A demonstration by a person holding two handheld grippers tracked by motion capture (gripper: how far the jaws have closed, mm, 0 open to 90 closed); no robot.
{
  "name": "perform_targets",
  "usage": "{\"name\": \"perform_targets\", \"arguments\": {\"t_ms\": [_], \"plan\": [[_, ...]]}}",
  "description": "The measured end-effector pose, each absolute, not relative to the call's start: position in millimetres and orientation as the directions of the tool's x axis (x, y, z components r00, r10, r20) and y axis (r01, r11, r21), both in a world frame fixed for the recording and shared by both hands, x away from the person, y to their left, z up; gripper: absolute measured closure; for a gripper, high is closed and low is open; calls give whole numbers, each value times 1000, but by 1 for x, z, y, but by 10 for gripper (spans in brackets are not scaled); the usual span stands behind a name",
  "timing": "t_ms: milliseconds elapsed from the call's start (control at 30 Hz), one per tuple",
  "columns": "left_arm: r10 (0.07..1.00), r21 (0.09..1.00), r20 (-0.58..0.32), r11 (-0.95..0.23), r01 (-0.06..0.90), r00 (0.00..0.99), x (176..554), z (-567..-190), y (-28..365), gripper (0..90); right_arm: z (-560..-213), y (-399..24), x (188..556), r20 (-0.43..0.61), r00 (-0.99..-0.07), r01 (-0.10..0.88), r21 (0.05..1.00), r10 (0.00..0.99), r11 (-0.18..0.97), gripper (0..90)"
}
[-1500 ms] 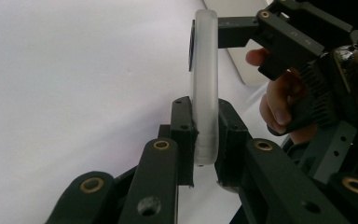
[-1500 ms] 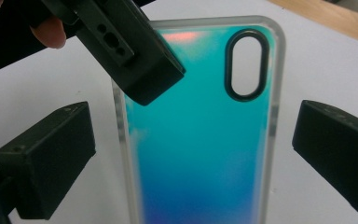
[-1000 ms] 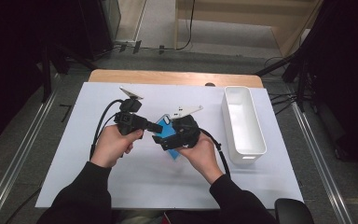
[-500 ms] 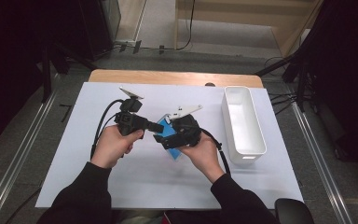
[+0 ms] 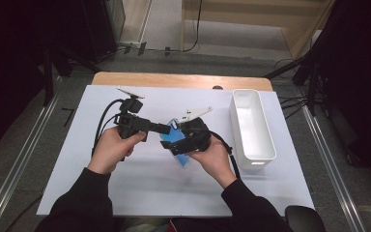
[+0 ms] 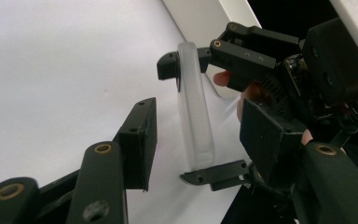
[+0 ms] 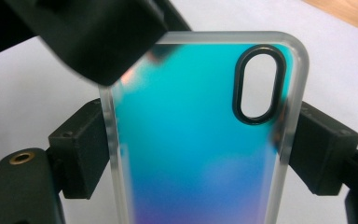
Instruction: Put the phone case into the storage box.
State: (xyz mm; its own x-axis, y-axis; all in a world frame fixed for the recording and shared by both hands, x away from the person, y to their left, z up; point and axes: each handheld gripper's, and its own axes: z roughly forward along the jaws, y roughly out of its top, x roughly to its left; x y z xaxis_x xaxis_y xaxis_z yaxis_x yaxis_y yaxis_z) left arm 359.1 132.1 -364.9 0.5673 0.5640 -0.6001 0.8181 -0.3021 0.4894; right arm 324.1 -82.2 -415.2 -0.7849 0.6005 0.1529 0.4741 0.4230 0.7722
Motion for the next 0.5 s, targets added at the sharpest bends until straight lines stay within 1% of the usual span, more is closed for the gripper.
{"name": "perform_targets", "arguments": {"t_ms": [33, 233, 267, 467, 500], "plan": [[557, 493, -603, -302, 816, 571, 359, -364, 133, 428, -415, -83, 324, 151, -789, 470, 774, 596, 426, 151], [535, 530, -591, -307, 790, 604, 358, -361, 137, 376, -414, -88, 325, 191, -811, 477, 762, 552, 438, 151], [528, 540, -585, -313, 782, 616, 358, -361, 138, 354, -414, -90, 325, 196, -813, 479, 761, 548, 438, 151], [507, 577, -569, -316, 753, 648, 357, -359, 143, 343, -414, -95, 326, 222, -827, 479, 760, 517, 439, 151], [505, 580, -566, -318, 750, 651, 357, -359, 143, 320, -413, -96, 326, 230, -829, 481, 759, 510, 438, 151]]}}
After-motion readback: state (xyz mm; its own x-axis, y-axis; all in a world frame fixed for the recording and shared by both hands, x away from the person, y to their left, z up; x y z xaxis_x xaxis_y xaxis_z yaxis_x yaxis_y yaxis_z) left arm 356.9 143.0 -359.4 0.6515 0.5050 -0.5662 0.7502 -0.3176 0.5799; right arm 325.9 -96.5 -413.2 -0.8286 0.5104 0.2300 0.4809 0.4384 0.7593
